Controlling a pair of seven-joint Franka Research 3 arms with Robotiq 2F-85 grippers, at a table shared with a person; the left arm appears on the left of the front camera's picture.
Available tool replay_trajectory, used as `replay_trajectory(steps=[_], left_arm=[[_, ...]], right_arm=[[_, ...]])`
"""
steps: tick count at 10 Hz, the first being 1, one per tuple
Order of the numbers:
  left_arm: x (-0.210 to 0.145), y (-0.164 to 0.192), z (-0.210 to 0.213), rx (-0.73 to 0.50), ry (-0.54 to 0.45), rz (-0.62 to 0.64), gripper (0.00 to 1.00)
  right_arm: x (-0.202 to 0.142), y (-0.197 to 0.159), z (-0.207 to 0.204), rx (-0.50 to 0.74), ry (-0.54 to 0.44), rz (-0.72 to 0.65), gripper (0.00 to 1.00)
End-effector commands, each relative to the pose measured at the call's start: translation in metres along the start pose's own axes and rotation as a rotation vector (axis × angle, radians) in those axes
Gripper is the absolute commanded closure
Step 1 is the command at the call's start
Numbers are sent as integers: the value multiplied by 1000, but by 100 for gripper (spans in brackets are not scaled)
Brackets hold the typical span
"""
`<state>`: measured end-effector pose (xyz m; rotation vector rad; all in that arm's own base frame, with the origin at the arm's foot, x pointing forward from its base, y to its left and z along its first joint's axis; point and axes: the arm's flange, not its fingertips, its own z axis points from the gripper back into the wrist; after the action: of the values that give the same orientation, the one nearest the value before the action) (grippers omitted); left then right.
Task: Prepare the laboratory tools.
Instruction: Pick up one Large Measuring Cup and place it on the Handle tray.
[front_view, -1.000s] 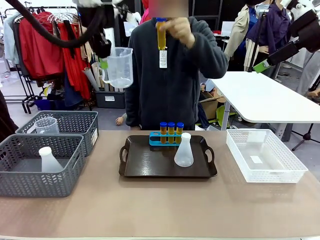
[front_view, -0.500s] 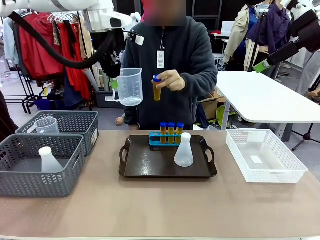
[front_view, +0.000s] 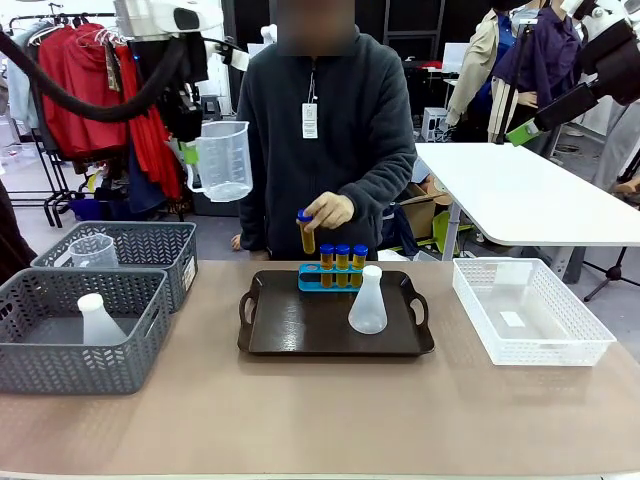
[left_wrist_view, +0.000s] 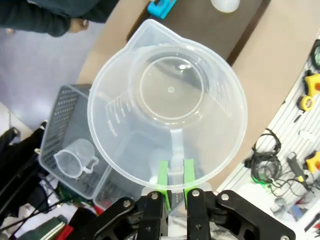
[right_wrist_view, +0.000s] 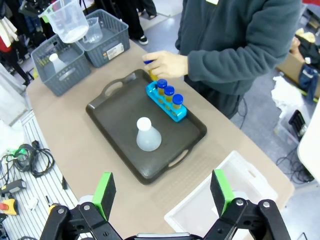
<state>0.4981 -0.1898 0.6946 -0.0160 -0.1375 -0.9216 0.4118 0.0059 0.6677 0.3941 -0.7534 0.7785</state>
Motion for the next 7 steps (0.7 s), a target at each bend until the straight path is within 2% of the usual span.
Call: replay_trajectory(steps=[1, 4, 7], left_arm=[[-19, 1, -2, -6, -36, 30, 100], [-20, 2, -1, -4, -52, 34, 100], [-15, 8, 7, 14, -15, 32, 100]], right_arm=[[2, 0, 0, 20, -26, 2, 0], [2, 0, 0, 20, -26, 2, 0], [2, 0, 0, 20, -26, 2, 0]])
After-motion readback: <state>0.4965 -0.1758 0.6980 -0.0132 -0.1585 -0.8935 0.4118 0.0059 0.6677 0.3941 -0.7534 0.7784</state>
